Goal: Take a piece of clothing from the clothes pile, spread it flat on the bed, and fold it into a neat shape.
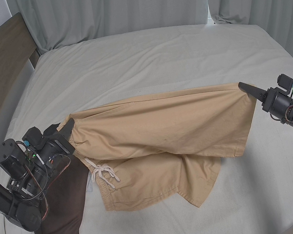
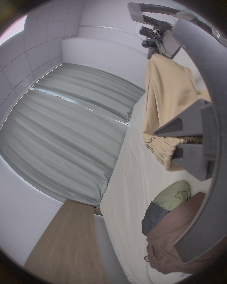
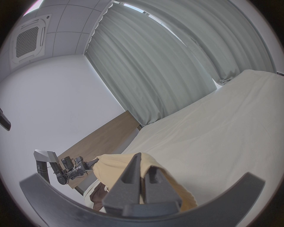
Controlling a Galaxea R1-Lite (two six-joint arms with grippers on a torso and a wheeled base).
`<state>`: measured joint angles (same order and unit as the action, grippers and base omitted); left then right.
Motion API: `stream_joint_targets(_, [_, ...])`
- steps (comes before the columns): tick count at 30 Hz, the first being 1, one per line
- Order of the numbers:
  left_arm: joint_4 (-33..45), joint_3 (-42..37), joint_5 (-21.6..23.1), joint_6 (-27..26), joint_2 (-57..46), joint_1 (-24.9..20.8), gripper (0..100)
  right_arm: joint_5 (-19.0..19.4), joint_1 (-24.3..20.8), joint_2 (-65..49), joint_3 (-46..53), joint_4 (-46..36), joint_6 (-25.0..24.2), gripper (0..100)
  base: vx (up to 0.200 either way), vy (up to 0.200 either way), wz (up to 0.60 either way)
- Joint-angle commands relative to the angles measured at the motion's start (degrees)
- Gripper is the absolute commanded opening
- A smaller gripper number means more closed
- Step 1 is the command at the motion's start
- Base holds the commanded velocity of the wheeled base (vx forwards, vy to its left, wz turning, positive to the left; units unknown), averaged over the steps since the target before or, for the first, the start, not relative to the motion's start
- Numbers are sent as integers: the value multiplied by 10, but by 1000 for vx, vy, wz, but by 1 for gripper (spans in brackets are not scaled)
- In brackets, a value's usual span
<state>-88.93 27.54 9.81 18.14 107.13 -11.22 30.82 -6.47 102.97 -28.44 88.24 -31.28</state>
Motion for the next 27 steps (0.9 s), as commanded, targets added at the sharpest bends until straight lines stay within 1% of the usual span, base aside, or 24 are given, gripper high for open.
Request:
stream_joint_targets(1, [-1,28,-3,38,5,-1,0,-1,3,36,-33,0,0,0,0,0,0])
stream_joint_targets(9, [-1,66,-12,59,39,1,0,-1,9,98,-92,0,0,0,0,0,0])
stream_joint_targets(11, [0,82,-12,68,50,1,0,-1,10,121,-119,0,0,0,0,0,0])
stream_joint_targets(15, [0,95,-12,69,66,2,0,-2,10,141,-148,0,0,0,0,0,0])
stream_joint_targets(18, [0,110,-13,69,84,16,0,-3,11,166,-186,-1,-1,0,0,0,0])
stream_joint_targets(27, [0,151,-14,73,123,28,0,-2,20,212,-245,-1,-2,0,0,0,0])
